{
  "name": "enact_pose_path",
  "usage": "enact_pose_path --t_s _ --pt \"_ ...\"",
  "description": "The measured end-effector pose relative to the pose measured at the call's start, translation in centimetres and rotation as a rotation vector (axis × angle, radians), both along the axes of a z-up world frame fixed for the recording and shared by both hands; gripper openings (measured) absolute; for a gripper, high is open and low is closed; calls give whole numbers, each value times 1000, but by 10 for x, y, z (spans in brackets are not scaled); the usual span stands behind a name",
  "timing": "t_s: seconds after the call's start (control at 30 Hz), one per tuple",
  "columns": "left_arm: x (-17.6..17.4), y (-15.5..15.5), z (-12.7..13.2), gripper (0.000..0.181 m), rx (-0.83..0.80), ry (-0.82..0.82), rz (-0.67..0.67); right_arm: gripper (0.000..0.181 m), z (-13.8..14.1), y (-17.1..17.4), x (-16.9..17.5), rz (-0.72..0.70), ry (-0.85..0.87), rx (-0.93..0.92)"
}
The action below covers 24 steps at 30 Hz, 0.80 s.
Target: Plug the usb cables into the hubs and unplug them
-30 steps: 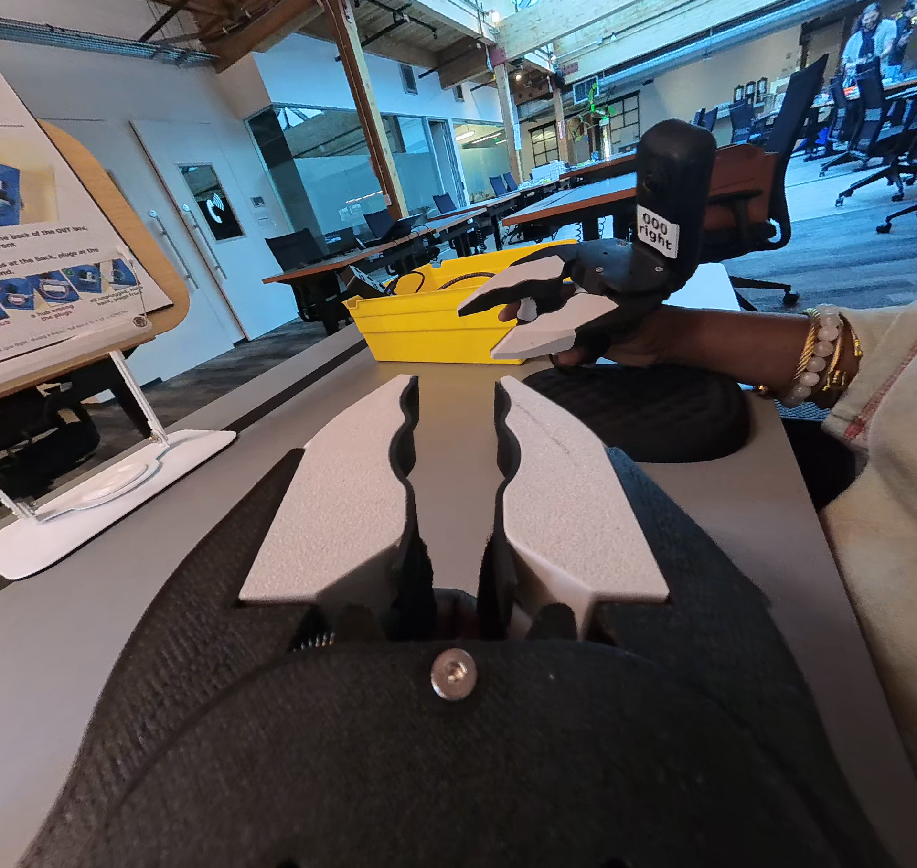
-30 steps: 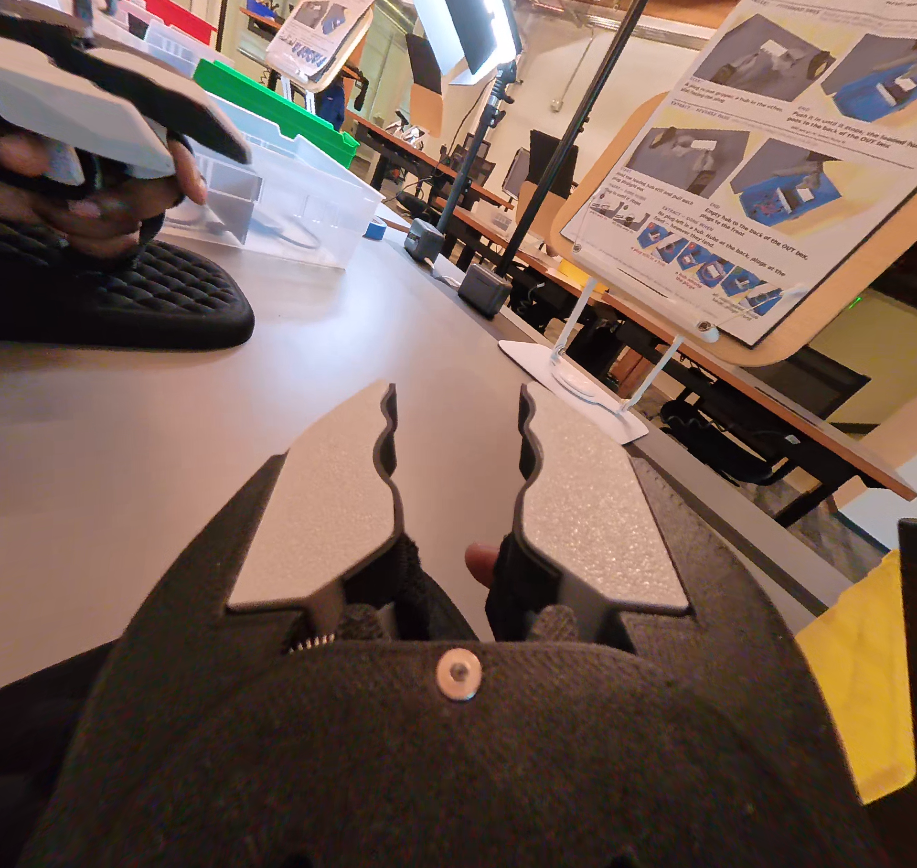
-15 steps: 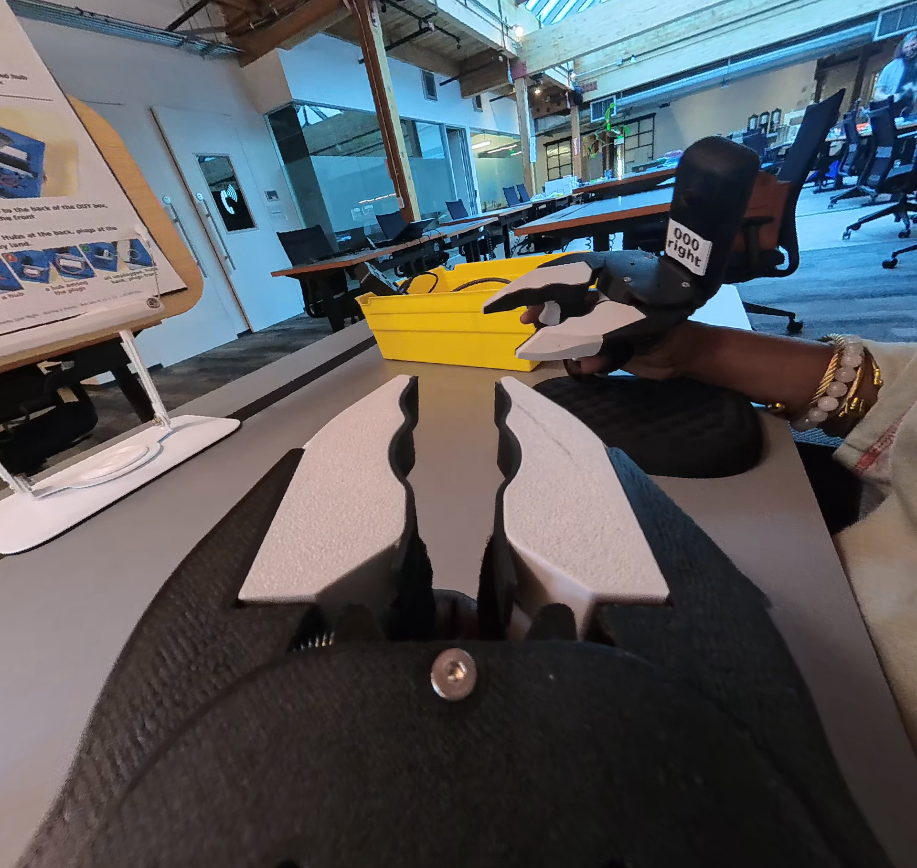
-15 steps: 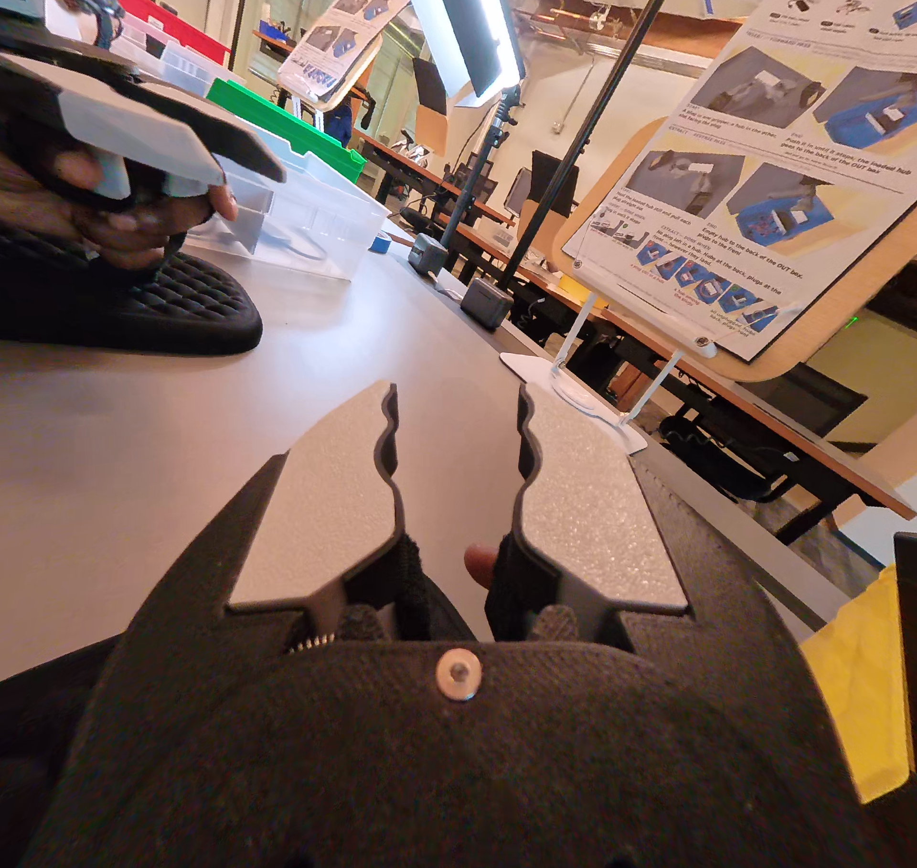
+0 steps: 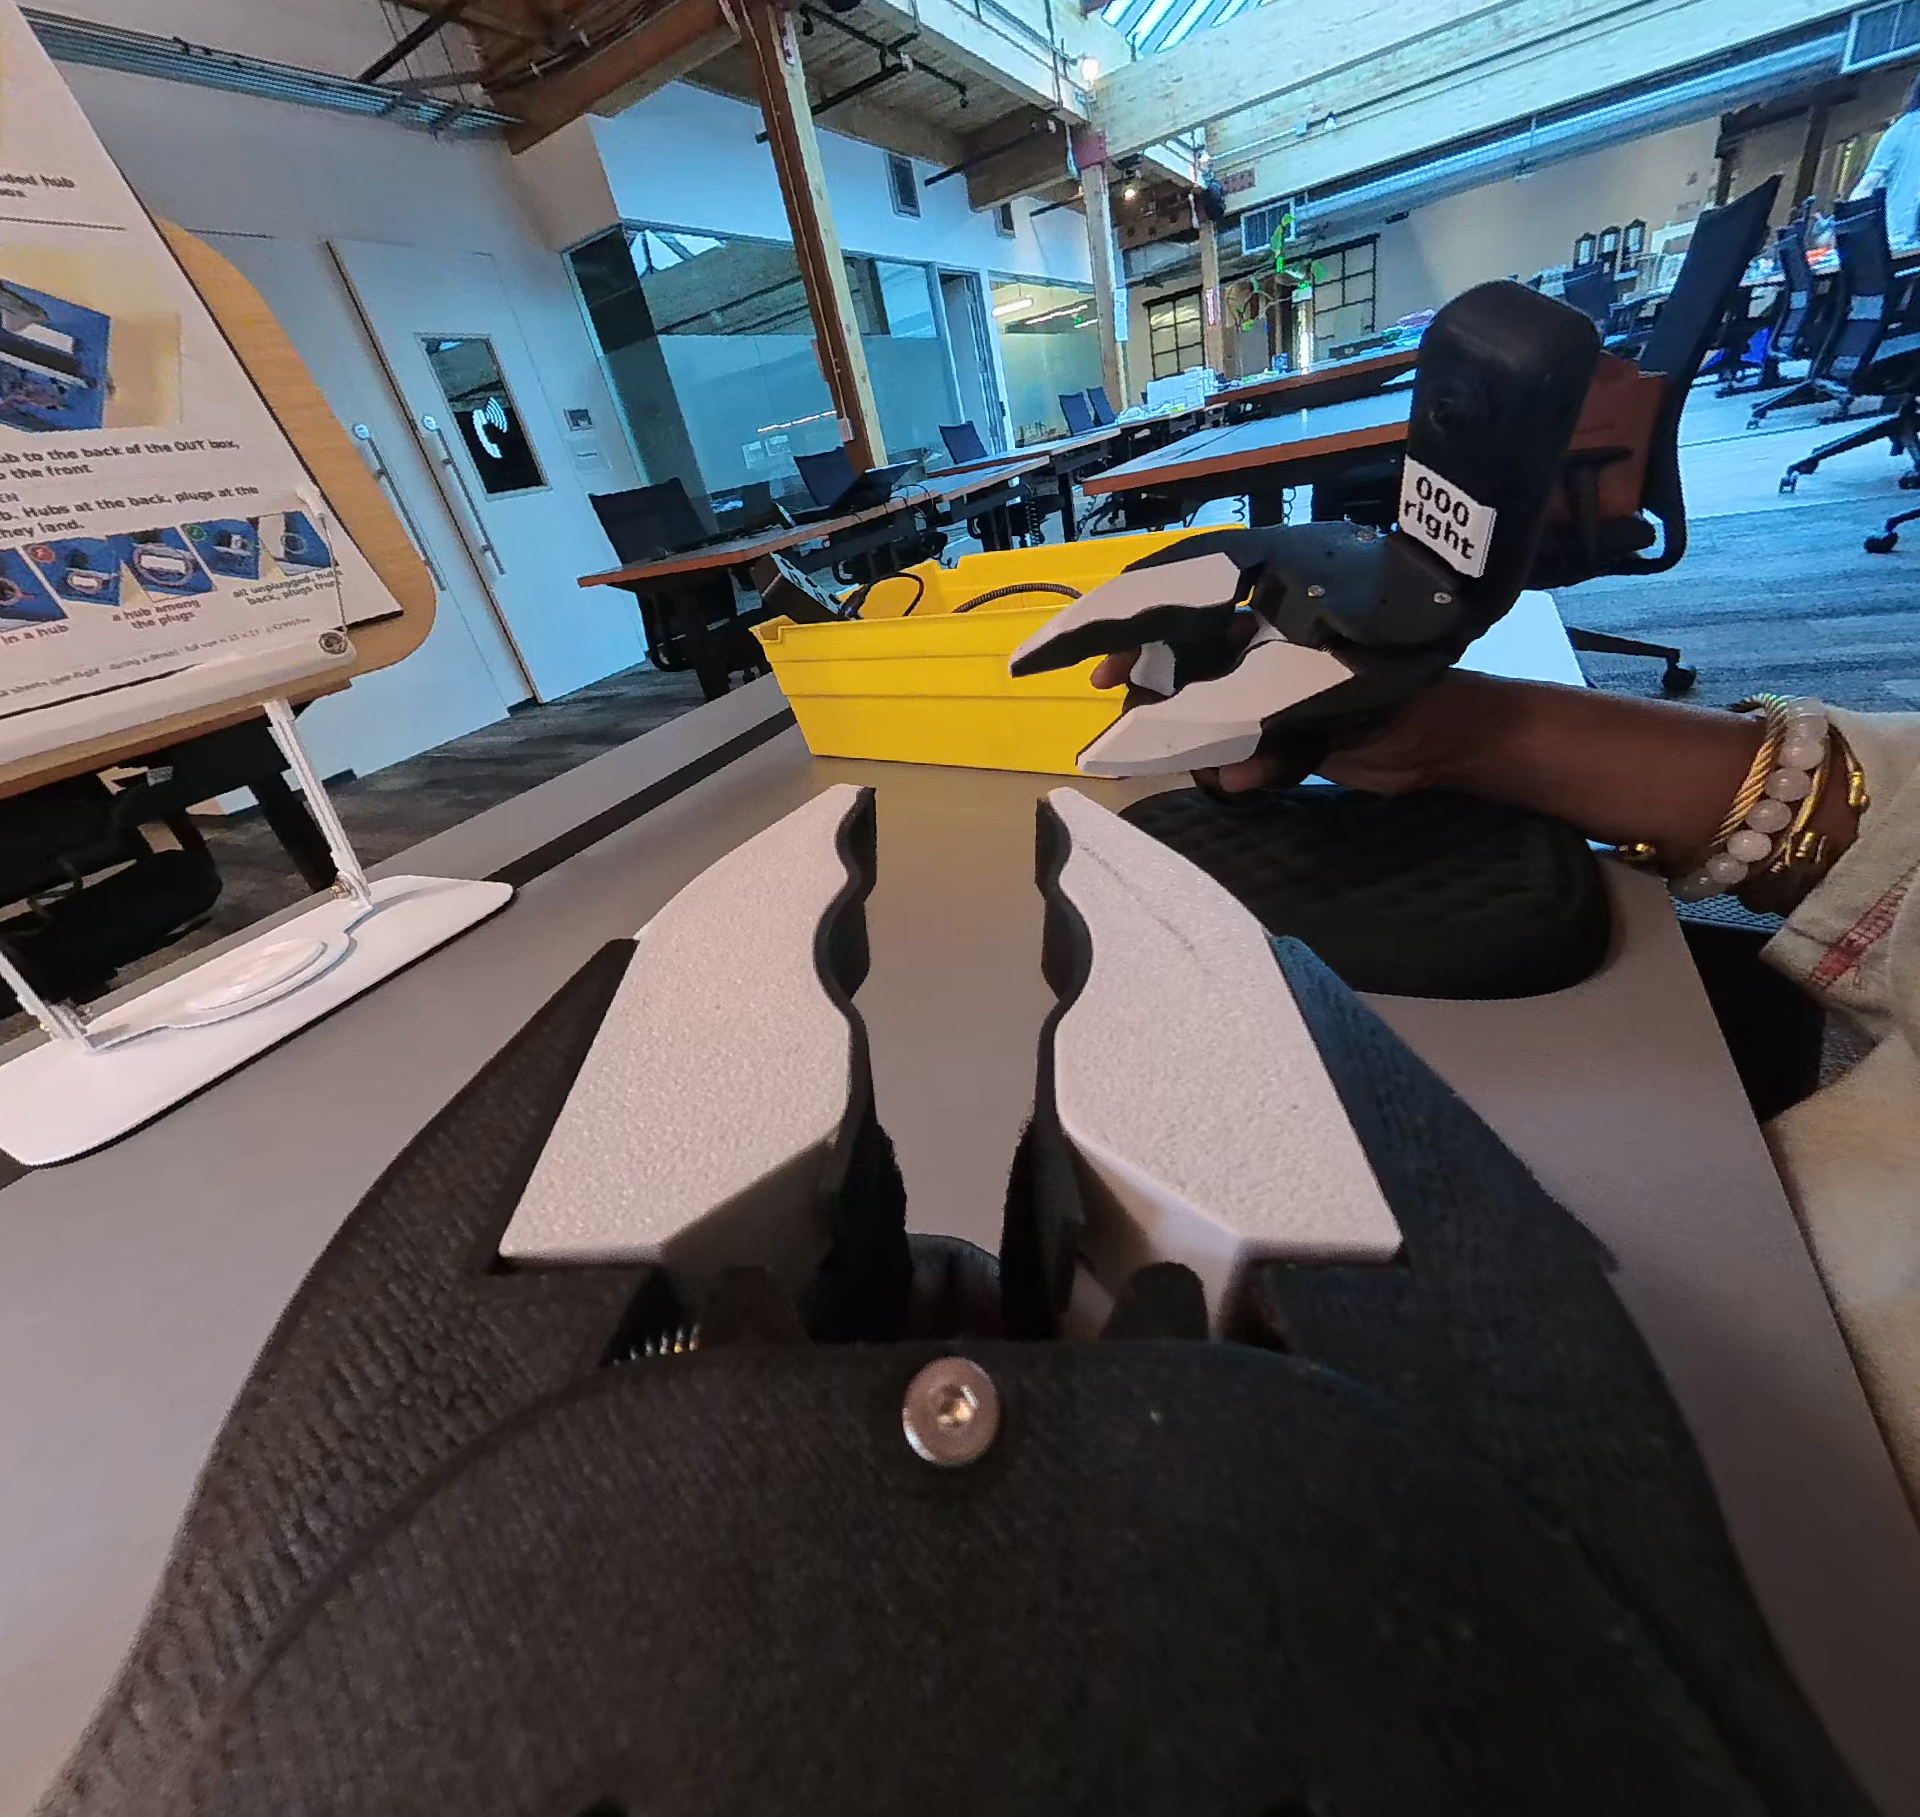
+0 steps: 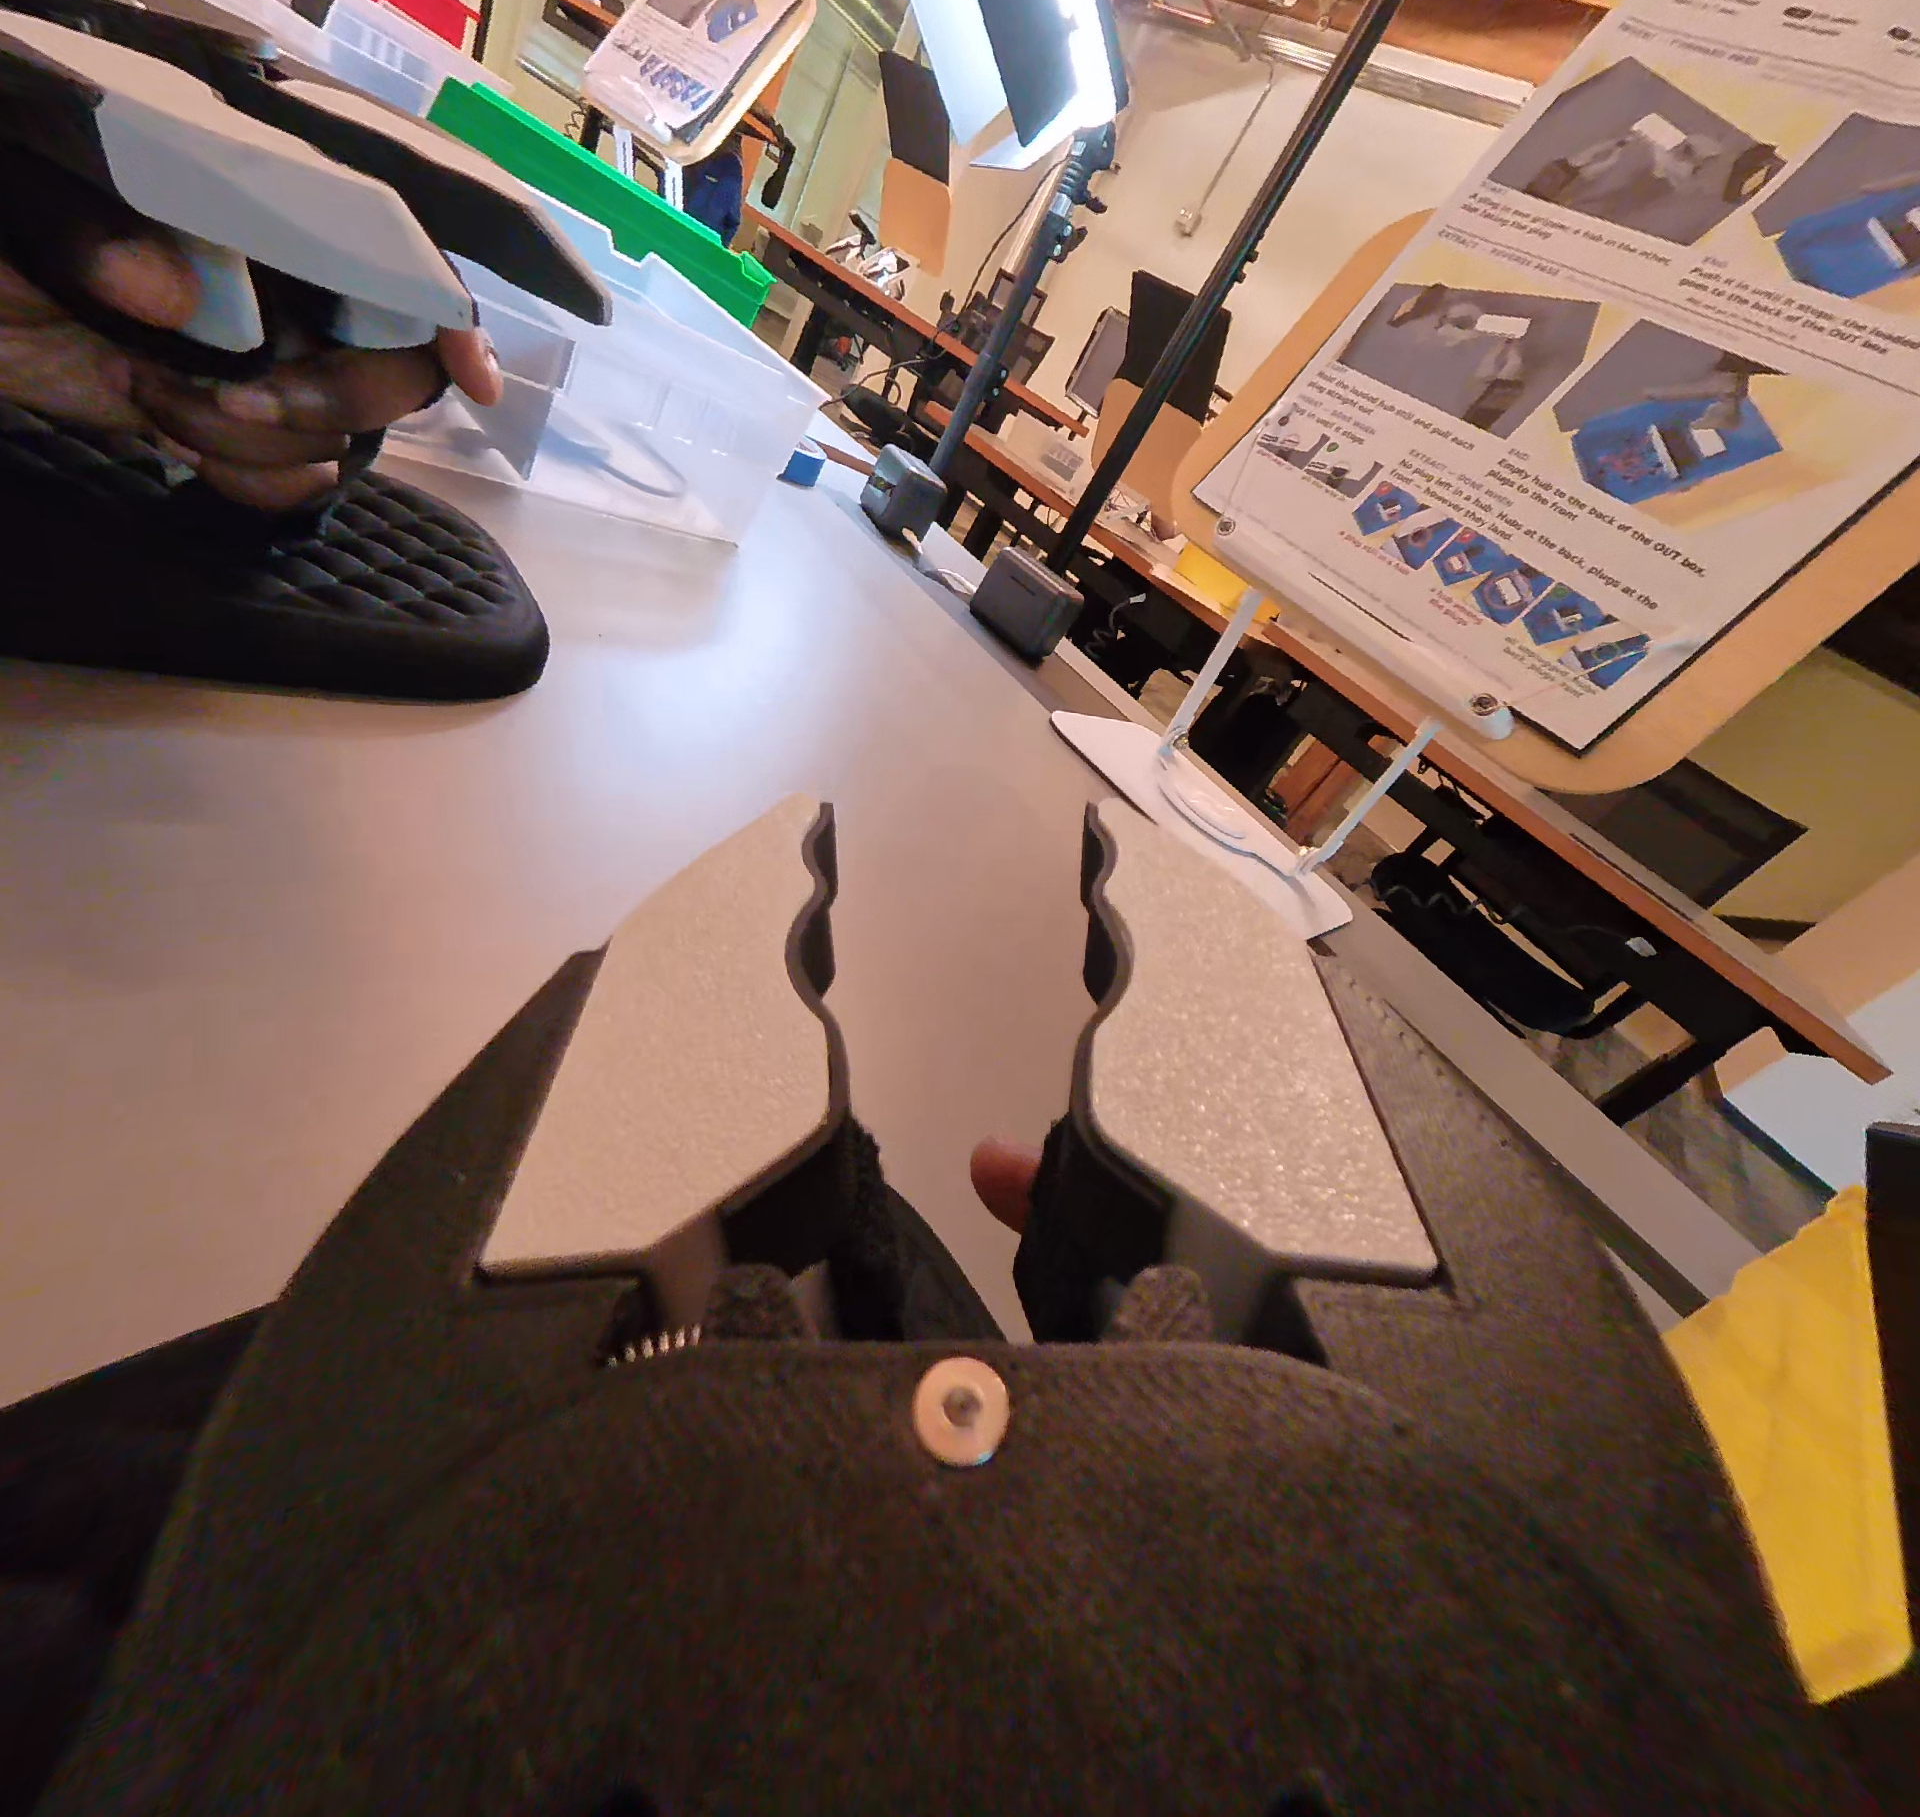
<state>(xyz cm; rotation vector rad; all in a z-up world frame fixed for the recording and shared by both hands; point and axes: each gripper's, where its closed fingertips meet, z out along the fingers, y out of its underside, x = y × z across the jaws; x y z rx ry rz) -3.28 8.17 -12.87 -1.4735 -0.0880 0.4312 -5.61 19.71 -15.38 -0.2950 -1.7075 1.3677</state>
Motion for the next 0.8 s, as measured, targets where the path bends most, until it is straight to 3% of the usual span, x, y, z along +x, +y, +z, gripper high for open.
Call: enact_pose_path --t_s 0.8 --pt "0 1 0 29 -2 9 2 44 -2 -1 0 -3 -2 17"
